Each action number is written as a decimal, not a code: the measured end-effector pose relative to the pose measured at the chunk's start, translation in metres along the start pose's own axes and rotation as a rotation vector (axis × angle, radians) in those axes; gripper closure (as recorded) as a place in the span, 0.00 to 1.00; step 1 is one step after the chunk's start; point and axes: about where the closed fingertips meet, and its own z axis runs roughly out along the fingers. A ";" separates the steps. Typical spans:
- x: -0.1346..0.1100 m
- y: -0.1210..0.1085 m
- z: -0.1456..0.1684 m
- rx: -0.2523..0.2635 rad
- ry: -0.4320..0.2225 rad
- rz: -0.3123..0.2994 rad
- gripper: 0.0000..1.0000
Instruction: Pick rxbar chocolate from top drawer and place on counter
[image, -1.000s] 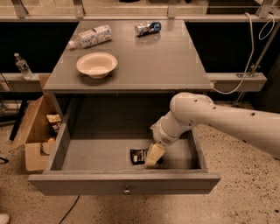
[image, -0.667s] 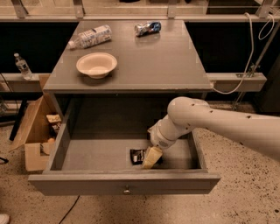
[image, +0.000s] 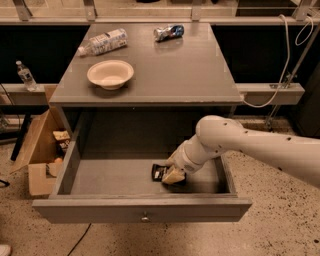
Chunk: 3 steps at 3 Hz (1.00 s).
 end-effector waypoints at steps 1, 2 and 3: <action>0.003 0.000 -0.001 -0.003 -0.003 0.005 0.77; 0.003 -0.008 -0.036 0.045 -0.040 0.000 0.98; -0.001 -0.021 -0.109 0.140 -0.092 -0.030 1.00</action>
Offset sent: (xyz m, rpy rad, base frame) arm 0.0148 -0.0575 0.0834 0.0799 -0.1376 -0.0654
